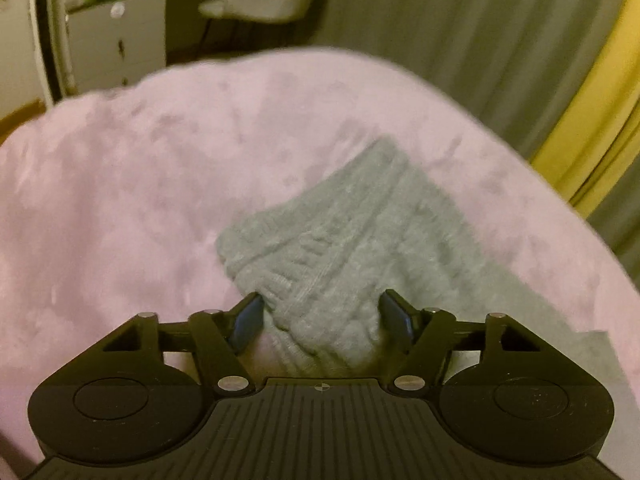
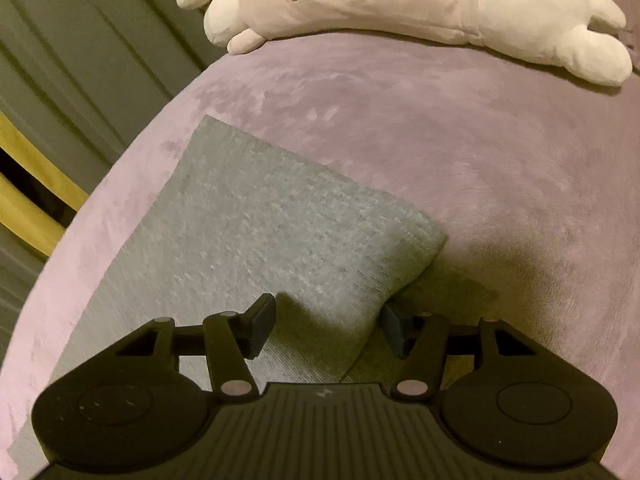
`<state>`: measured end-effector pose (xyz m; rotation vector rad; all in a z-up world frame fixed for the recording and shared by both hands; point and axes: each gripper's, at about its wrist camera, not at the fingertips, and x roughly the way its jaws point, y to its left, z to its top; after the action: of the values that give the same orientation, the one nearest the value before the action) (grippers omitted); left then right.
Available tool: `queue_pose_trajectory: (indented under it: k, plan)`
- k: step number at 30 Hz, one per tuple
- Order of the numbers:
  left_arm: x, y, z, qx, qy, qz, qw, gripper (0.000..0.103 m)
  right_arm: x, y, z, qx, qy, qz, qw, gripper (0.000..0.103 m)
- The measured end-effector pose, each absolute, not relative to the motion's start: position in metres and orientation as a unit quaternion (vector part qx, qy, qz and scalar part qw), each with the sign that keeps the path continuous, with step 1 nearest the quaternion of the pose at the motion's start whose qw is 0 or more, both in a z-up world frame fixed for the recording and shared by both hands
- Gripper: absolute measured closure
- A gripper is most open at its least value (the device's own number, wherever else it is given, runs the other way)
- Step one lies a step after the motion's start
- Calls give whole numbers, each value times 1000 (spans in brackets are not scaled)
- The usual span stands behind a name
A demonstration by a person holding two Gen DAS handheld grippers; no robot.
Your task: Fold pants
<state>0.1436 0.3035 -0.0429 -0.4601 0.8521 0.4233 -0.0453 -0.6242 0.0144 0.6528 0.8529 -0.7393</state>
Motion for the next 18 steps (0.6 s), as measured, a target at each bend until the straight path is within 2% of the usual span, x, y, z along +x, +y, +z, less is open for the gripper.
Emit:
queue_pose_trajectory:
  k: [2, 5, 8, 10, 13, 18]
  plan:
    - [139, 303, -43, -208, 397, 188, 874, 35, -43, -620, 14, 296, 399, -349, 795, 44]
    - [138, 315, -51, -229, 394, 171, 873, 43, -39, -614, 12, 284, 399, -353, 797, 38]
    - [136, 323, -49, -245, 383, 161, 876, 50, -33, -603, 9, 260, 401, -353, 804, 28]
    - [138, 321, -45, -228, 380, 160, 882, 60, -30, -596, 6, 243, 407, -352, 807, 22]
    - [139, 319, -32, -211, 364, 156, 894, 64, -23, -587, 3, 220, 417, -346, 811, 18]
    - [146, 322, -21, -171, 361, 173, 900, 65, -20, -583, 3, 196, 435, -331, 814, 16]
